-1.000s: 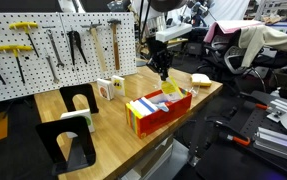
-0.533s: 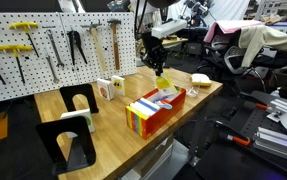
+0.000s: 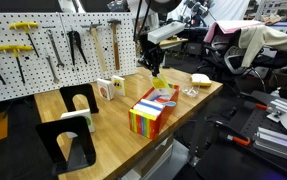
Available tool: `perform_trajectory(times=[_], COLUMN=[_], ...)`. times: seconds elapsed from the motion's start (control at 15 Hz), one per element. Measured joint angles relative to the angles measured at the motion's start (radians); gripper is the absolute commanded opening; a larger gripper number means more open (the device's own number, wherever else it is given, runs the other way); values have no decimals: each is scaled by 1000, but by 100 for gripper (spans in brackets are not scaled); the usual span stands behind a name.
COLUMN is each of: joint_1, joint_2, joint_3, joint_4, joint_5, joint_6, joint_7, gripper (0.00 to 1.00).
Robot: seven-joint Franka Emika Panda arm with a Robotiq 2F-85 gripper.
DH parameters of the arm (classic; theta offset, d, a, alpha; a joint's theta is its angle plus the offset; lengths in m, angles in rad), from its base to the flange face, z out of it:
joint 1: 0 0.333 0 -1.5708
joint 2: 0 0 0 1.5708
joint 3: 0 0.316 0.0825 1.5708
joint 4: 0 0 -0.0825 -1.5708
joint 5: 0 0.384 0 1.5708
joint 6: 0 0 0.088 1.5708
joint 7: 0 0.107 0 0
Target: Take the book at the far right and place it in the box
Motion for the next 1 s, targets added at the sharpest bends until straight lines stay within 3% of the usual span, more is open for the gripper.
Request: perform_trajectory(times=[0.07, 0.33, 1.0], joint_1=[5, 14, 15], joint_2=[8, 31, 30], joint_3=[-3, -9, -10], joint_4=[2, 18, 20], joint_5=[-14, -33, -33], joint_6=[8, 13, 13], joint_7=[21, 50, 50], gripper=[14, 38, 38])
